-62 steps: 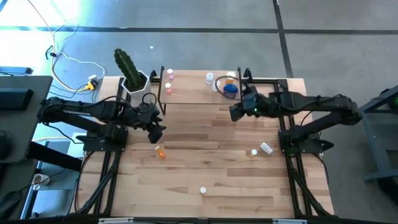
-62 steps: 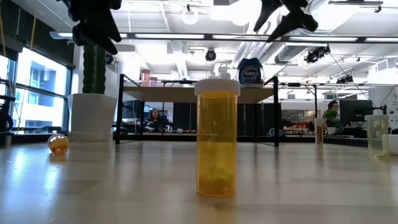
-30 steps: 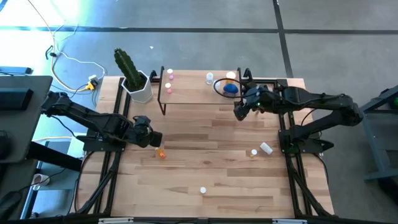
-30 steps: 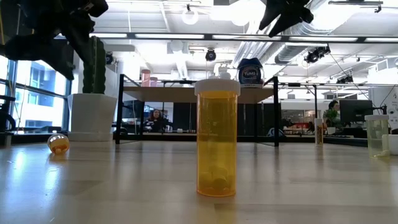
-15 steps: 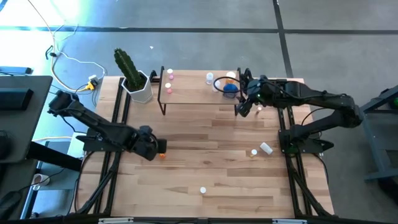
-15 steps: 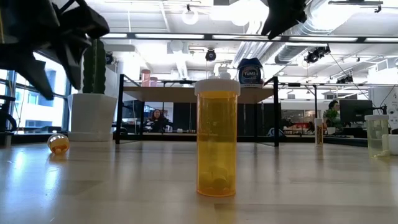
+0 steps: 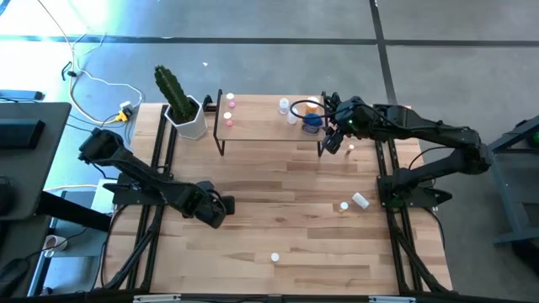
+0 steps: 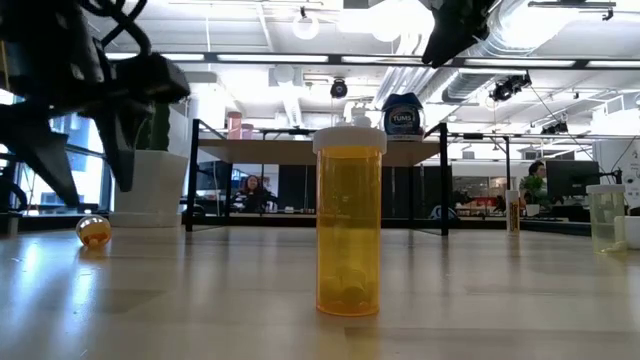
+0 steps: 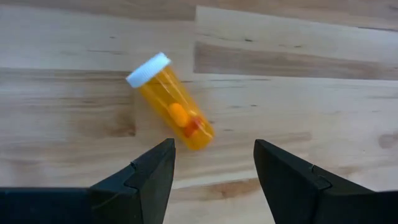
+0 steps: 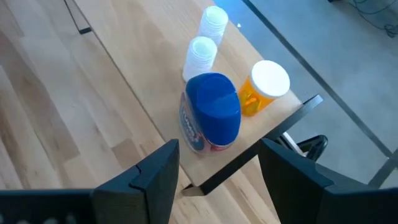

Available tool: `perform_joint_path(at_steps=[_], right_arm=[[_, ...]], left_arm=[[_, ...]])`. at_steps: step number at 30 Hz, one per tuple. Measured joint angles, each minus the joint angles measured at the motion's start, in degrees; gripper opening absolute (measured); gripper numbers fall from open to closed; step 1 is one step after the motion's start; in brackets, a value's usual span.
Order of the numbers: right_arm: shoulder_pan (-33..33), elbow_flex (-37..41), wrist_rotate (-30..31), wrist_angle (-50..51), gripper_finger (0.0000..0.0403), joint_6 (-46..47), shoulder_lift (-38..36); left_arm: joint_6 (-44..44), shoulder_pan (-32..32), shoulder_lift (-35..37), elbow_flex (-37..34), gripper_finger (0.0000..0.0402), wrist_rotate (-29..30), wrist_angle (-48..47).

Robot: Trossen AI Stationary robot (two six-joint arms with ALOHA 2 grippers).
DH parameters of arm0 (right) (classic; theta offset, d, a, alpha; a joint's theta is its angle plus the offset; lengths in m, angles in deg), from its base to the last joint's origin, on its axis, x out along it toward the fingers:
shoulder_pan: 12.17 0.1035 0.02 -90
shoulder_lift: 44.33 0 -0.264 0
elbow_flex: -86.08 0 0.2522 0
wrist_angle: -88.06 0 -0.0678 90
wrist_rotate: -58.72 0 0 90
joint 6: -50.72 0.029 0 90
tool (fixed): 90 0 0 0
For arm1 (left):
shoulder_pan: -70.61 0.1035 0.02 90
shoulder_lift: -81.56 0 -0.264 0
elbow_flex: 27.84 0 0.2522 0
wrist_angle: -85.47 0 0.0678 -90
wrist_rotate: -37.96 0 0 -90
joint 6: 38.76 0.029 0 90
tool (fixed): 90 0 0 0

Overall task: Pick and place medicine bottles onto shelf by color
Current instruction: Put the top orange pill bottle on the shelf

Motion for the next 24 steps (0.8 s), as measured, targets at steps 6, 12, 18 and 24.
perform_joint_path(at_steps=[6,12,18,24], right_arm=[[-0.55,0.0,-2.28,-0.29,0.0211,-0.02,0.0],[-0.53,0.0,-2.52,-0.45,0.0211,-0.02,0.02],[-0.53,0.0,-2.5,-0.43,0.0211,-0.02,0.02],[-0.53,0.0,-2.5,-0.43,0.021,-0.02,0.02]], left_arm=[[-2.63,0.0,-3.85,-0.02,0.0209,-0.18,0.13],[-2.97,0.93,-6.36,-0.02,0.0209,-0.78,0.05],[-2.69,2.07,-7.18,-0.02,0.0209,-0.91,-0.43],[1.14,3.21,-7.18,-0.02,0.0204,-5.88,-6.03]])
